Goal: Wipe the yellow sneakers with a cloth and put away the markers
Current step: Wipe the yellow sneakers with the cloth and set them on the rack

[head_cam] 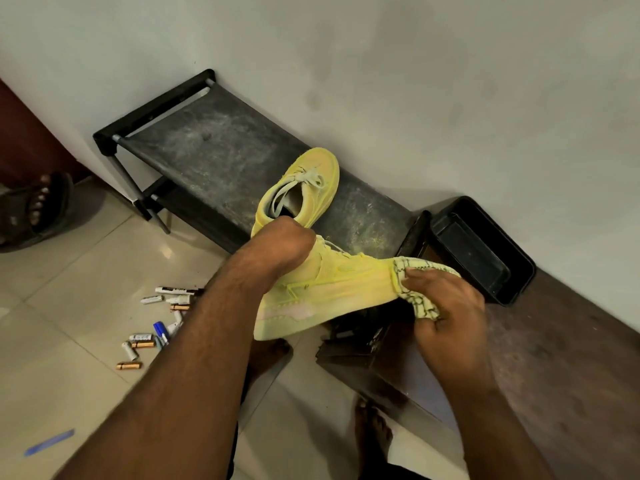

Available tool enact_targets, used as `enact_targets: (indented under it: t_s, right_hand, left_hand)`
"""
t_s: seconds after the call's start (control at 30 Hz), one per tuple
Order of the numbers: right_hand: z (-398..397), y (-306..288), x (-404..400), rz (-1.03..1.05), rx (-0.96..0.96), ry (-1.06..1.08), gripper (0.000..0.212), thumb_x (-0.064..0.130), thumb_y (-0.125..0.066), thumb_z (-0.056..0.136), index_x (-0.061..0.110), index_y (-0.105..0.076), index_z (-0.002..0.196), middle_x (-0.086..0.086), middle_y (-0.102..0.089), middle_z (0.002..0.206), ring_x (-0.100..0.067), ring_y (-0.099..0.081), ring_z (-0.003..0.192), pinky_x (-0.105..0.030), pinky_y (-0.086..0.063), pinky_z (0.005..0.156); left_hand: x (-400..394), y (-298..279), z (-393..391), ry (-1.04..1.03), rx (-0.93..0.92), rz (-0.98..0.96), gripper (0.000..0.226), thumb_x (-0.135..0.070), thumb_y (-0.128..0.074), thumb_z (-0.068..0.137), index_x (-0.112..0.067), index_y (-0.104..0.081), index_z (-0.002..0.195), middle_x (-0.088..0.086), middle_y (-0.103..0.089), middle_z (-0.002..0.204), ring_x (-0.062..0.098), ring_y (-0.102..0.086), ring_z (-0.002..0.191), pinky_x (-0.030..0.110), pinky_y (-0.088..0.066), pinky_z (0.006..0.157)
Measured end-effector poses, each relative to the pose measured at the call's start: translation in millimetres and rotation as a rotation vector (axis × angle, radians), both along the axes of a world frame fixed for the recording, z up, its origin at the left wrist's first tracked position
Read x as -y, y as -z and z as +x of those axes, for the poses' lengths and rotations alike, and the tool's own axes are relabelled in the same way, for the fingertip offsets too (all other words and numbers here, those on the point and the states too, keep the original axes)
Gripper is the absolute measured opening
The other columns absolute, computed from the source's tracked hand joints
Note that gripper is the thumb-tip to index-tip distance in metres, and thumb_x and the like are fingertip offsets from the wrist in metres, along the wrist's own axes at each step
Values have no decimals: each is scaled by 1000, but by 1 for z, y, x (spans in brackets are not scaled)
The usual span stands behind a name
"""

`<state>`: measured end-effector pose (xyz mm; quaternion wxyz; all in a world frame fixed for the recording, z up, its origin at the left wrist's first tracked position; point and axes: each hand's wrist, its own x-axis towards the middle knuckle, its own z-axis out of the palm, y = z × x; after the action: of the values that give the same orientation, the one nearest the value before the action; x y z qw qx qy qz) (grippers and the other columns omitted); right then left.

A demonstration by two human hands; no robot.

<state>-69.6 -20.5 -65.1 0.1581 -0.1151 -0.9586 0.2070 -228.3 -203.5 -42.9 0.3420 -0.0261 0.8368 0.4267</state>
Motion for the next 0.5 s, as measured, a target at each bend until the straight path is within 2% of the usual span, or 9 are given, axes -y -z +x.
enact_targets:
  t_s: [0.1,0.17,0.23,0.3,0.4,0.5]
  right_hand:
    - [-2,-3,26,-36,-20,-195,44,5,-48,67,16,-73,101,9,-68,110,-19,-58,112,-47,-44,97]
    - [-4,-2,56,-18,-33,-394,31,6,-59,70,17,-73,96,6,-70,108,-18,-59,110,-40,-42,97]
    - [-6,-3,71,-9,-16,-488,31,4,-69,65,17,-72,93,7,-71,105,-17,-59,107,-39,-41,96]
    - [-8,-4,57,9,-10,-404,29,8,-61,67,18,-73,92,7,-71,100,-17,-61,102,-39,-44,94]
    - [-9,-5,17,-35,-1,-94,40,19,-42,68,16,-73,94,3,-71,101,-21,-61,100,-48,-49,89]
    - [-8,-6,8,-49,0,129,41,15,-43,67,12,-72,97,-2,-70,102,-25,-60,100,-52,-50,87]
  left_hand:
    - [-2,-3,0,-9,5,-26,9,-14,-47,89,-10,-46,81,1,-39,65,16,-37,59,29,-24,50]
    - [-3,-4,0,-15,1,-31,8,-14,-47,89,-9,-45,83,2,-39,65,16,-36,58,29,-24,50]
    - [-4,-5,2,-13,-2,-29,8,-15,-47,90,-9,-47,85,1,-40,67,15,-37,59,29,-24,50]
    - [-3,-6,2,-6,3,-28,10,-18,-46,91,-11,-49,85,1,-42,68,15,-39,61,28,-26,51]
    - [-1,-7,2,21,1,-43,14,-19,-45,92,-13,-49,80,0,-41,67,14,-38,59,28,-25,51]
    - [-1,-8,1,50,-13,-19,23,-18,-46,90,-15,-44,67,0,-39,63,15,-36,57,27,-26,51]
